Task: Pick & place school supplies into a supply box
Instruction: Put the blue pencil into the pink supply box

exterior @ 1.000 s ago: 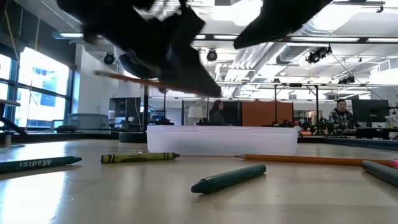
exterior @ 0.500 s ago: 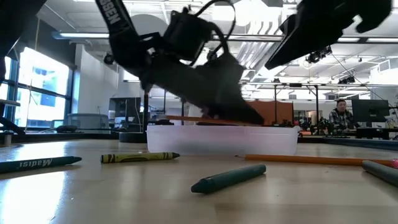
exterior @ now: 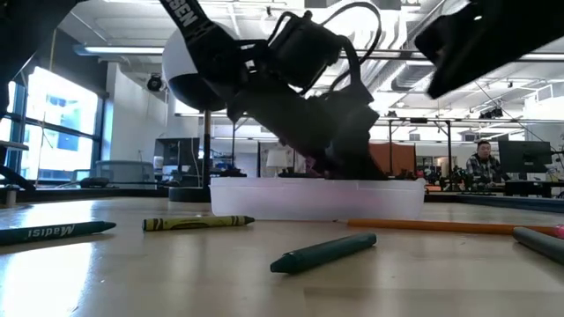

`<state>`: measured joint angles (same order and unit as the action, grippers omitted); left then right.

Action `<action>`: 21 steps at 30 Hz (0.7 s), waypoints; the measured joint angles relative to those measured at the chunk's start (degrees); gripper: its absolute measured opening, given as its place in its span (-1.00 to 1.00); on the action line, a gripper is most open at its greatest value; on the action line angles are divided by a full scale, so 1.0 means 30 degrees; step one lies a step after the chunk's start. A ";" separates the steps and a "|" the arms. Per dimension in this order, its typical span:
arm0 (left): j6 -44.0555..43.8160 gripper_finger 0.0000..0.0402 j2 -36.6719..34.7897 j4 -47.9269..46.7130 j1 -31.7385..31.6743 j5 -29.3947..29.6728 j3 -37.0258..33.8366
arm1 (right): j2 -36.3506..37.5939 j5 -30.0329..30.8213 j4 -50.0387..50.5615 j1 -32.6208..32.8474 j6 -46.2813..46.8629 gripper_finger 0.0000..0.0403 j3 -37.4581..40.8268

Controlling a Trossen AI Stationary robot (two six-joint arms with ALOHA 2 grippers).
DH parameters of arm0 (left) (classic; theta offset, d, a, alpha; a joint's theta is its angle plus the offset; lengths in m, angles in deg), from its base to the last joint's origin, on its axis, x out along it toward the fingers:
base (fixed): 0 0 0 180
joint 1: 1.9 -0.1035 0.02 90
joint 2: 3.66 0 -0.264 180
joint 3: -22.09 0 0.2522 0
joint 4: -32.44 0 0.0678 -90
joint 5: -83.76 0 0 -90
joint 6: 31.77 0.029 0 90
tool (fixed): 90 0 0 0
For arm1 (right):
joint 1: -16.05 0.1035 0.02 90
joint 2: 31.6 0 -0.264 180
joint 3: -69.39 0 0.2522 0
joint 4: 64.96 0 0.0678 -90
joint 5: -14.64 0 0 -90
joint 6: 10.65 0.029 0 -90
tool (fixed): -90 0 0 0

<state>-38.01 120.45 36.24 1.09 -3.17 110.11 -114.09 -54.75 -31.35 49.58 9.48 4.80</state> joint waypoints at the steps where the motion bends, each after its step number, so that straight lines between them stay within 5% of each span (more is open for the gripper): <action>1: 0.0000 -0.56 -0.0067 -0.0091 0.0000 0.0000 -0.0013 | 0.0000 -0.0252 0.0120 0.0211 -0.0040 -0.59 0.0000; 11: 0.0111 -0.62 -0.3297 -0.1088 0.0007 -0.0406 -0.0026 | 0.0000 -0.3026 0.0716 0.2949 -0.0337 -0.59 0.0000; 21: 0.0146 -0.67 -0.8035 -0.7426 0.0055 -0.0415 -0.0007 | -0.0017 -0.4268 -0.2636 0.5286 -0.2765 -0.59 0.3228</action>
<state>-37.58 96.34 13.97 1.25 -4.41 110.09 -114.15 -67.55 -39.25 65.43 1.19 14.49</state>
